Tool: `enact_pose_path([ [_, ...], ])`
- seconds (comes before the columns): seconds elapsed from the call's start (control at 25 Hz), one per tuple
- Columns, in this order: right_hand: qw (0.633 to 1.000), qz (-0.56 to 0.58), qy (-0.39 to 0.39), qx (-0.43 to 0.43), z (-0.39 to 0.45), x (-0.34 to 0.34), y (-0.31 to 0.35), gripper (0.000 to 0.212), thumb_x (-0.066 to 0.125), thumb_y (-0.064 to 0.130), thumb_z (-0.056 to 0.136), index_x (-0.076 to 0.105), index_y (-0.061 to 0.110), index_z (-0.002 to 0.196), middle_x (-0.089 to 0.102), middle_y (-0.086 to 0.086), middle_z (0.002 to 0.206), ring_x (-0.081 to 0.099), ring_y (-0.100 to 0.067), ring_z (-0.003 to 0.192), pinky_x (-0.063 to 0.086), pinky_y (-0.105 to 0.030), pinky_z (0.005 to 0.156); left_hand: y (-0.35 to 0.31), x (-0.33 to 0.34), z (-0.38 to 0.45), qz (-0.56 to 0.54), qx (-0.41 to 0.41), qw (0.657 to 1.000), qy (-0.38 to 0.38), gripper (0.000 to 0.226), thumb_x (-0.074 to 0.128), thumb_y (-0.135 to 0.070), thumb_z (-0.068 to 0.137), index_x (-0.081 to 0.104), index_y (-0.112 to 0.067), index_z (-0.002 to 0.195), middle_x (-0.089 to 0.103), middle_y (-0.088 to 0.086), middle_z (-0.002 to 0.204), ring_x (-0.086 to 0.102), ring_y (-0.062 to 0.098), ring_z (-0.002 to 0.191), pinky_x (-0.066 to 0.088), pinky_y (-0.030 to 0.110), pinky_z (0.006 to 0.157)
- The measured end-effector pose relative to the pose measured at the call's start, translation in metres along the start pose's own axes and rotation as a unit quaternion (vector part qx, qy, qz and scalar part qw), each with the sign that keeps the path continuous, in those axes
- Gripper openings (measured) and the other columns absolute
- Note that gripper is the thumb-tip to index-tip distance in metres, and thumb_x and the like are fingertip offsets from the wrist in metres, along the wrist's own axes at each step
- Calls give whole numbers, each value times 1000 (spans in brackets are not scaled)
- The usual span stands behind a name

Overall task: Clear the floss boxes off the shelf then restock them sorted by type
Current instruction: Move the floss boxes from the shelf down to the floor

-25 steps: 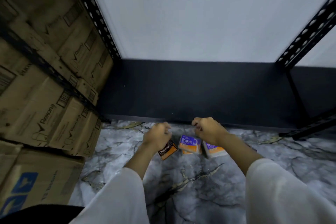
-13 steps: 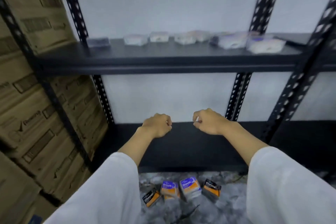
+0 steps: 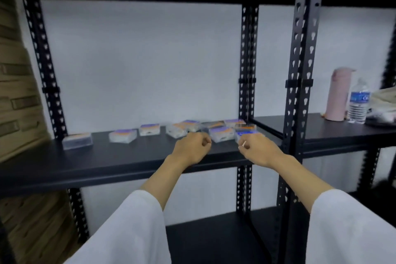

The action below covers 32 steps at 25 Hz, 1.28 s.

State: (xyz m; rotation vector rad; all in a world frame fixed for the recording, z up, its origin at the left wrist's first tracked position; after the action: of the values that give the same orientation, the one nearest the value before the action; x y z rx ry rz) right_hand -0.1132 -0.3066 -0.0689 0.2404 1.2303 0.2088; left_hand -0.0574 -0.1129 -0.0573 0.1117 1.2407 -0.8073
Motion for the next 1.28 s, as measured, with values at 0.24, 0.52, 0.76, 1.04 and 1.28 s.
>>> enact_pose_path([
  [0.24, 995, -13, -100, 27, 45, 4, -32, 45, 50, 40, 91, 52, 16, 128, 53, -7, 127, 49, -26, 117, 47, -37, 89, 28, 45, 71, -50, 17, 998, -36, 25, 51, -32, 93, 63, -25, 114, 62, -3, 121, 55, 20, 114, 48, 39, 93],
  [0.52, 989, 62, -82, 104, 71, 35, -69, 65, 53, 66, 80, 44, 32, 135, 36, -3, 140, 38, -28, 127, 39, -39, 99, 23, 94, 132, 5, 57, 998, 29, 55, 51, -43, 94, 35, -31, 146, 26, -5, 156, 24, 23, 143, 26, 45, 115],
  [0.76, 979, 159, -93, 82, 65, 42, -64, 57, 60, 60, 80, 50, 30, 127, 33, 1, 139, 38, -21, 127, 41, -34, 100, 48, 77, 111, -42, 49, 997, 30, 43, 53, -32, 96, 45, -32, 138, 37, -2, 147, 40, 24, 133, 33, 41, 110],
  [1.04, 981, 182, -54, 36, 66, 65, 13, 66, 58, 60, 81, 45, 25, 136, 27, -2, 146, 30, -24, 135, 36, -38, 105, 114, 15, 32, -59, 13, 998, 31, 39, 49, -29, 99, 45, -33, 137, 36, -8, 144, 38, 12, 132, 28, 24, 109],
  [1.28, 994, 107, -22, -6, 76, 79, 68, 76, 50, 74, 77, 41, 31, 138, 22, -1, 152, 34, -30, 134, 37, -45, 105, 161, -28, -7, -37, -57, 998, 0, 37, 59, -38, 91, 48, -39, 126, 40, -10, 138, 42, 13, 128, 32, 36, 111],
])
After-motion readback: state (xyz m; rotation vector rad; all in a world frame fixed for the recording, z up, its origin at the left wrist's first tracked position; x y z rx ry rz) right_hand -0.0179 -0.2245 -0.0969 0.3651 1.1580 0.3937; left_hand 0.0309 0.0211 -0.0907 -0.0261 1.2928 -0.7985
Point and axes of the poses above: each hand's wrist, its own z-axis towards the middle knuckle, its own x-axis out of the palm, y = z × x, the point moved 4 cm from there along z, towards the middle knuckle
